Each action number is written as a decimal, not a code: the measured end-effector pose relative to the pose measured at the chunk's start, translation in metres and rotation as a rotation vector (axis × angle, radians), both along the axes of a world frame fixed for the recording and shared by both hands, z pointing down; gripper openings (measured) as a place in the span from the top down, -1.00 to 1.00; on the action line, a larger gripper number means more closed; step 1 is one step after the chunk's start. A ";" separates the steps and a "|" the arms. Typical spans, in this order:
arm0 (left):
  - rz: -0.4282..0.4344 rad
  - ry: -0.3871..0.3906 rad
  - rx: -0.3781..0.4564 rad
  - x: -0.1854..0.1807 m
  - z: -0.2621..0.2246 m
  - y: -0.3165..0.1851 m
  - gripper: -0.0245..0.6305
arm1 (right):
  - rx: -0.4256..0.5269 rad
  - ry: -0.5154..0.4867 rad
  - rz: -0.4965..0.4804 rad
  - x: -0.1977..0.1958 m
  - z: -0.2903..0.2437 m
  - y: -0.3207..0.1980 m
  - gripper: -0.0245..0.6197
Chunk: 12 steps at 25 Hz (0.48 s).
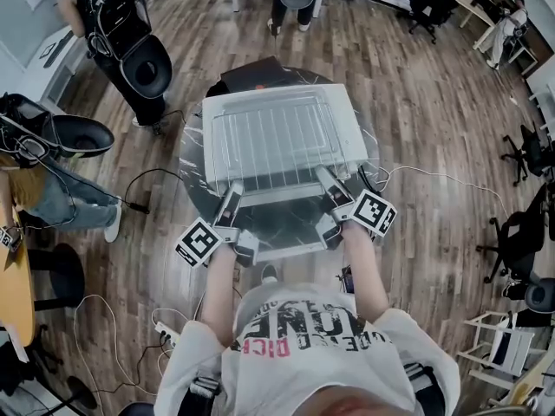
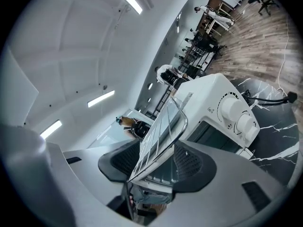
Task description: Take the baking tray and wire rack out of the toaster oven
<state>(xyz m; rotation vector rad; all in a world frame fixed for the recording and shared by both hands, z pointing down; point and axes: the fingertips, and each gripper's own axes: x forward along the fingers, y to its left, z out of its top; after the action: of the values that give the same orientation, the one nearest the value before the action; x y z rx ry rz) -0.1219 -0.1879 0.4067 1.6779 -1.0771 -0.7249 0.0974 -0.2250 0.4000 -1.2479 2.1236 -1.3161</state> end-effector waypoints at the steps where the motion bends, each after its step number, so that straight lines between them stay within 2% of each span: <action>1: -0.002 -0.002 -0.001 0.000 0.000 0.003 0.36 | -0.002 0.000 0.001 0.002 0.000 0.003 0.32; 7: -0.006 -0.003 -0.006 0.002 0.003 0.018 0.36 | -0.037 0.000 0.034 0.015 0.005 0.021 0.32; 12: -0.003 -0.006 -0.012 0.010 0.006 0.031 0.36 | -0.011 0.002 0.031 0.025 0.006 0.032 0.32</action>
<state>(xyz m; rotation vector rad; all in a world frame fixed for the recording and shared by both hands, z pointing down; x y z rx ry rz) -0.1122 -0.1571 0.4124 1.6699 -1.0868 -0.7148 0.1229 -0.1931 0.4060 -1.2820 2.0926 -1.3156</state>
